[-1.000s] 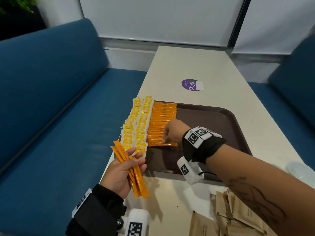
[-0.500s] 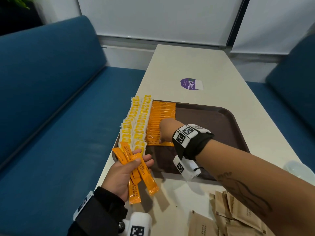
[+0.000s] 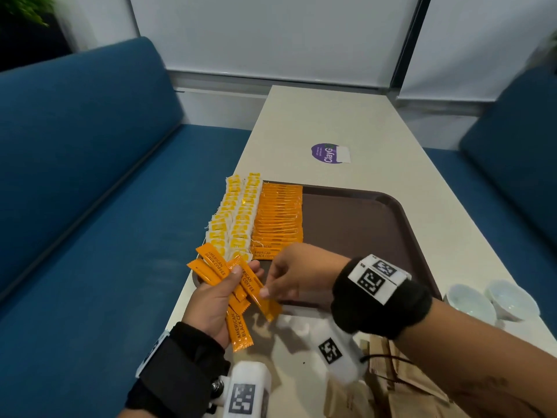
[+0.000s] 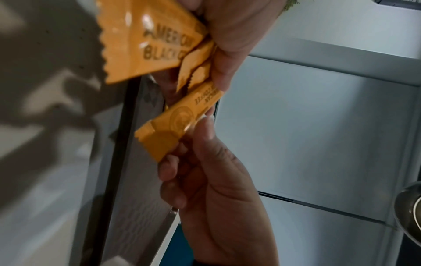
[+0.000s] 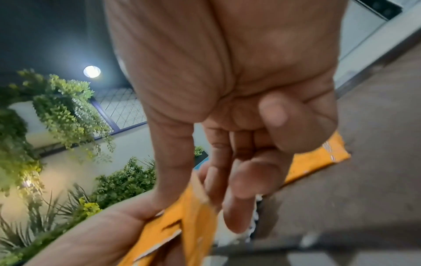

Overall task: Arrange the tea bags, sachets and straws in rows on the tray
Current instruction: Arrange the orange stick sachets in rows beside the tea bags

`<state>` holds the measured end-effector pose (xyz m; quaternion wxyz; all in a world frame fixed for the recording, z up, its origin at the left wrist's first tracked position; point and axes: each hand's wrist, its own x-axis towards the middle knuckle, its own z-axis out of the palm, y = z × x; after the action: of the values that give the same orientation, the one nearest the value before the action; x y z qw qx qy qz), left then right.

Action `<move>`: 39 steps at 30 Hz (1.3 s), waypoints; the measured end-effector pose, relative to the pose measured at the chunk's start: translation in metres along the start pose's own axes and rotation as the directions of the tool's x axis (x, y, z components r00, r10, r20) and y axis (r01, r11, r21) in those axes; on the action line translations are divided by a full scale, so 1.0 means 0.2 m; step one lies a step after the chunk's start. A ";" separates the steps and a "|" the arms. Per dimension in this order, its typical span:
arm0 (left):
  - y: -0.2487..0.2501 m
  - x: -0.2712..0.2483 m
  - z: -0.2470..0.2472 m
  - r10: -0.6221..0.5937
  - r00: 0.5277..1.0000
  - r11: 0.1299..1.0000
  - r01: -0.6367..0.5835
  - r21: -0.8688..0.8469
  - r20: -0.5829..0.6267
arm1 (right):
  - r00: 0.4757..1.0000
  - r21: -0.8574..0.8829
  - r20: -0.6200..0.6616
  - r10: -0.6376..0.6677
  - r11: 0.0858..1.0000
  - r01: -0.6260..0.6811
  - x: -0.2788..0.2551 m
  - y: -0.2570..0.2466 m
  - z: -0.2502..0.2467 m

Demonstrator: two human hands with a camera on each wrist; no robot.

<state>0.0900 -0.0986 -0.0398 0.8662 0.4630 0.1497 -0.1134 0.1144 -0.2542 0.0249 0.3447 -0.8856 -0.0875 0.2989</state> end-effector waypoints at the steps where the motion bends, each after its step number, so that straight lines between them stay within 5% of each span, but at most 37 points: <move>1: -0.01 0.00 0.01 0.002 1.000 1.000 -0.002 0.004 0.005 | 1.000 0.048 0.006 -0.018 0.999 0.018 -0.01 0.01 0.03; 4: -0.03 -0.02 0.02 -0.009 1.000 1.000 0.009 0.024 0.011 | 0.999 0.133 -0.015 -0.029 0.991 0.031 -0.02 0.02 0.06; 10: -0.02 -0.03 -0.05 -0.061 0.996 0.996 0.065 0.057 -0.066 | 0.977 -0.280 -0.214 -0.007 0.958 -0.054 0.03 0.07 -0.13; 23: 0.01 -0.05 -0.08 -0.138 0.990 0.985 0.139 0.100 -0.018 | 0.989 -0.659 -0.110 0.102 0.737 -0.150 0.42 0.03 -0.14; 30: 0.02 -0.05 -0.07 -0.201 0.979 0.977 0.198 0.082 0.026 | 0.986 -0.740 -0.150 0.077 0.653 -0.164 0.46 0.03 -0.15; 39: 0.00 -0.05 -0.03 -0.181 0.981 0.983 0.178 0.039 0.072 | 0.978 -0.667 -0.194 0.072 0.721 -0.185 0.42 0.03 -0.15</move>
<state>0.0811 -0.0934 -0.0385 0.8497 0.4572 0.1564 -0.2109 0.1988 -0.2446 0.0000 -0.0201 -0.9743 -0.1023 0.1999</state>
